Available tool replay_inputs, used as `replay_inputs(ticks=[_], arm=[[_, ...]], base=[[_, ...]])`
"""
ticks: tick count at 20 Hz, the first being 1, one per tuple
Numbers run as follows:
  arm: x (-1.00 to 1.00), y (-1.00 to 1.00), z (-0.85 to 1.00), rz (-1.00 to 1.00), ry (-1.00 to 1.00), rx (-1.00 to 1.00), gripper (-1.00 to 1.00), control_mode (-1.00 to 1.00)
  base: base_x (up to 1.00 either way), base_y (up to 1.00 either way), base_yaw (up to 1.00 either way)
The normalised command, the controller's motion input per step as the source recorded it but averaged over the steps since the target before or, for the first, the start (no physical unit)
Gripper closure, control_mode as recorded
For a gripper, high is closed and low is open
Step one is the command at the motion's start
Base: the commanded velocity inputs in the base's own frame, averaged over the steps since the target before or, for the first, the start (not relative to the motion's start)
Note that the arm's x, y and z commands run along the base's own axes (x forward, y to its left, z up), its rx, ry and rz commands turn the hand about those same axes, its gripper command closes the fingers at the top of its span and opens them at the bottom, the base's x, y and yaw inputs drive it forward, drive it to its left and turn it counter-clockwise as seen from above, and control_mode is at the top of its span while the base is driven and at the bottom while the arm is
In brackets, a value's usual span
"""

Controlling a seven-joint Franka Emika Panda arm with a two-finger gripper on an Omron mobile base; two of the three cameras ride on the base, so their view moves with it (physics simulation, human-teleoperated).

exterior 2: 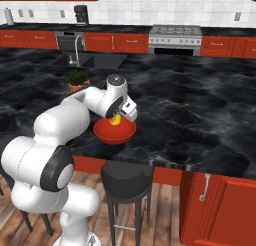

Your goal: Place the cup inside the bowl on the dining table and move the bowl to any counter.

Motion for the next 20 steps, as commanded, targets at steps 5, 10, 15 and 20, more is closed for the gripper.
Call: replay_inputs(ticks=[5,10,15,20], arm=[[-0.01,0.12,0.0,0.0,0.0,-0.01,1.0,-1.0],[0.0,0.0,-0.06,0.0,0.0,0.0,1.0,-1.0],[0.01,0.0,-0.16,0.0,0.0,-0.01,1.0,-1.0],[0.03,0.07,-0.07,0.0,0.0,-0.01,1.0,-1.0]], base=[[0.0,0.0,0.0],[0.0,0.0,0.0],[0.0,0.0,0.0],[0.0,0.0,0.0]])
